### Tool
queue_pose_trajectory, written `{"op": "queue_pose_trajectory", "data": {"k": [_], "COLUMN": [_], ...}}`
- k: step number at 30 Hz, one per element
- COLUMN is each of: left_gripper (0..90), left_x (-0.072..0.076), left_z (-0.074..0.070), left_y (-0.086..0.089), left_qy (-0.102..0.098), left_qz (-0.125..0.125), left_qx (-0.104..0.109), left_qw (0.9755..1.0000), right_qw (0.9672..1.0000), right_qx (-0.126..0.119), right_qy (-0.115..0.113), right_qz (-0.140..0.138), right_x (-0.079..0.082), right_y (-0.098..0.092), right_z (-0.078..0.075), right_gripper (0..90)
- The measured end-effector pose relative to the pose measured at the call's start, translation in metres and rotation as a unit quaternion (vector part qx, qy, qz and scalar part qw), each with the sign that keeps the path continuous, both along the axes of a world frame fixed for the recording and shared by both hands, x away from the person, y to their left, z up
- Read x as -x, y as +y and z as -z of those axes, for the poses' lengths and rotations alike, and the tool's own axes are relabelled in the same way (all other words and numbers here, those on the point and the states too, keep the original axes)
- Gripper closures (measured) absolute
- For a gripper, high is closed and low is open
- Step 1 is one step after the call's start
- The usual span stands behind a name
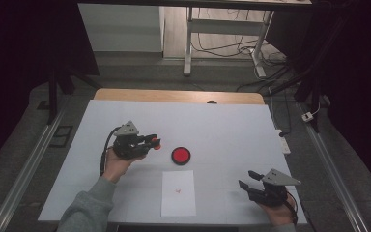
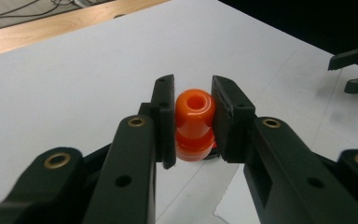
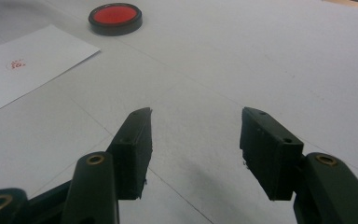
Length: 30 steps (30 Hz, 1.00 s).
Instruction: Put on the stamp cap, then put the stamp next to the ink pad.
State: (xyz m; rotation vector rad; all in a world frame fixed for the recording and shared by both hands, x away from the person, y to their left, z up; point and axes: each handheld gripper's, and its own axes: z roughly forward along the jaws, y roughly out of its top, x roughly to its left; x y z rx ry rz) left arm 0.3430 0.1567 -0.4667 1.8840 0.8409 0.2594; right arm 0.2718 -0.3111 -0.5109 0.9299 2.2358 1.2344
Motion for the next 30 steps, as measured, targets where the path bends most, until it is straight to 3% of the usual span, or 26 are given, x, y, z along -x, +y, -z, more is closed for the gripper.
{"op": "queue_pose_trajectory", "data": {"k": [19,30], "left_gripper": [70.9,70.9], "left_x": [-0.027,-0.04], "left_z": [0.014,0.03], "left_y": [-0.019,-0.019], "left_qy": [0.001,0.017], "left_qz": [-0.009,-0.023], "left_qx": [-0.029,-0.047], "left_qw": [0.9995,0.9985], "right_qw": [1.0,1.0], "right_qx": [0.002,0.005], "right_qy": [-0.004,-0.002], "right_qz": [0.003,0.001], "right_x": [0.004,0.003], "right_y": [-0.001,0.001], "right_z": [-0.001,0.0], "right_gripper": [43.3,43.3]}}
